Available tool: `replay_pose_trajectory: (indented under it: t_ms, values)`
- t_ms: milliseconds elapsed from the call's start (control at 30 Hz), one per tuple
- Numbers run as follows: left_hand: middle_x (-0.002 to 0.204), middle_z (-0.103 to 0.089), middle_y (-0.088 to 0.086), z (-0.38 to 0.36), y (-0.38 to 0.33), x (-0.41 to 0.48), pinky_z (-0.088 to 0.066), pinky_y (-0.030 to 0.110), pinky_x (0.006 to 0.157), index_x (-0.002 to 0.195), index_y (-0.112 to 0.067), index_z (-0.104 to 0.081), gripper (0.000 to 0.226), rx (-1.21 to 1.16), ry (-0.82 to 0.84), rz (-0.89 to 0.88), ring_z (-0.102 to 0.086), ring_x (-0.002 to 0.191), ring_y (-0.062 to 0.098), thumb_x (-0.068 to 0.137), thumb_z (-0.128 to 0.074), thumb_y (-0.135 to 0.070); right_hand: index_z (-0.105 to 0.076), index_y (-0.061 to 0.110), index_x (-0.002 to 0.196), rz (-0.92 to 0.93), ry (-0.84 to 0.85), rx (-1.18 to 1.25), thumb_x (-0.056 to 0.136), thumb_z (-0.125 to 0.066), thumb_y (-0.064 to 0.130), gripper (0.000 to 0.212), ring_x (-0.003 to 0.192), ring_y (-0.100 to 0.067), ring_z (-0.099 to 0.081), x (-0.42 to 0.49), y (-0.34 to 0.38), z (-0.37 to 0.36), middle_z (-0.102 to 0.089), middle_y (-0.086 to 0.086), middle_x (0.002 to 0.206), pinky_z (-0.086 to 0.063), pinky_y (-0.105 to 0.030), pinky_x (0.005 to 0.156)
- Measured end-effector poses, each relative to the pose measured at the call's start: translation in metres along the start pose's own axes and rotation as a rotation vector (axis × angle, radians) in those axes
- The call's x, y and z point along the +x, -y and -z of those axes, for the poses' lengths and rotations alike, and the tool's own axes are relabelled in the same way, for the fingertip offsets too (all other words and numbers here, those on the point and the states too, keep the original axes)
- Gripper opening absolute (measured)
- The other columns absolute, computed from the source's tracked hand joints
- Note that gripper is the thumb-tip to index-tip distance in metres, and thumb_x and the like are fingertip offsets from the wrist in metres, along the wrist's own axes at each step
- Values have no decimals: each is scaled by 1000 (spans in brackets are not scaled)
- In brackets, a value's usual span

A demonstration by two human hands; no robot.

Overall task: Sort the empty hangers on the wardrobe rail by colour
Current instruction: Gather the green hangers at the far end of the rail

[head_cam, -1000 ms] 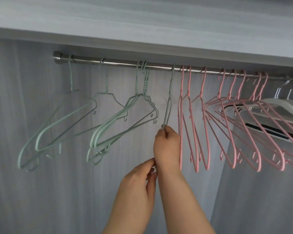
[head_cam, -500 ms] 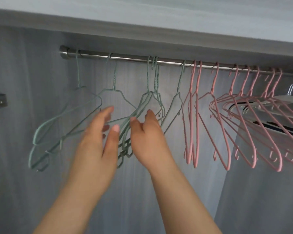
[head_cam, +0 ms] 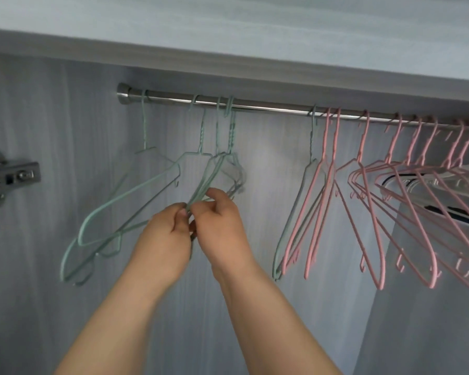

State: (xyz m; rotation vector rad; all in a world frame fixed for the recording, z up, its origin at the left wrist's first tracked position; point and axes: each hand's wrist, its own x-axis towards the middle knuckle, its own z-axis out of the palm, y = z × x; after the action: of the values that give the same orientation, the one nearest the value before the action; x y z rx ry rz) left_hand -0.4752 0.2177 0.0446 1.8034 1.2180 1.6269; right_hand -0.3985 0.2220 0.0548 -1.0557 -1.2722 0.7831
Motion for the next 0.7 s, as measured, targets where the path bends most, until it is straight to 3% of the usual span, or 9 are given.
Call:
replay_pose_trajectory:
  t_ms: [133, 233, 267, 367, 467, 567, 700]
  values:
    - [91, -65, 16, 15, 5, -2, -39, 28, 64, 96, 2, -59, 30, 41, -2, 3, -56, 79, 27, 94, -30, -5, -46, 10, 109, 6, 16, -5, 86, -47, 9, 23, 80, -15, -53, 4, 1, -21, -54, 0, 76, -46, -28, 76]
    - [94, -61, 16, 20, 8, -2, -34, 19, 61, 91, -5, -58, 26, 107, -36, -4, -50, 84, 23, 93, -33, -1, -44, 13, 94, 44, -68, -8, 89, -41, 9, 7, 85, -18, -53, 8, -2, -27, -58, -10, 91, -44, -29, 78]
    - [101, -59, 20, 20, 8, -3, -29, 19, 60, 98, -1, -57, 24, 162, -49, -19, -48, 88, 21, 92, -34, 0, -42, 14, 92, 66, -111, -28, 90, -39, 8, 7, 87, -20, -53, 10, -4, -27, -58, -13, 96, -43, -29, 79]
    - [124, -48, 26, 19, 7, -9, -31, 23, 79, 131, 1, -39, 38, 294, -53, -24, -48, 110, 31, 93, -37, -4, -42, 15, 94, 154, -246, -128, 90, -34, 4, 14, 94, -27, -54, 16, -7, -22, -58, -22, 106, -43, -32, 86]
    - [132, -42, 20, 14, 0, -22, -36, 32, 92, 140, -8, -26, 48, 351, -54, -33, -46, 116, 34, 93, -38, -10, -46, 0, 111, 160, -378, -151, 90, -31, 3, 26, 100, -34, -54, 26, -10, -17, -56, -24, 108, -43, -43, 95]
    - [143, -33, 14, 7, -5, -40, -34, 34, 98, 141, -10, -22, 50, 403, -76, -139, -40, 125, 30, 93, -37, -13, -48, 6, 110, 139, -479, -54, 92, -31, 5, 25, 86, -27, -52, 31, -8, -12, -53, -12, 92, -45, -37, 85]
    - [145, -33, 10, 4, -7, -61, -25, 25, 100, 137, -9, -32, 48, 368, -118, -298, -37, 130, 26, 91, -40, -3, -49, 3, 84, 204, -584, 29, 88, -33, 0, 17, 75, -29, -53, 36, 5, -2, -53, -12, 79, -44, -35, 72]
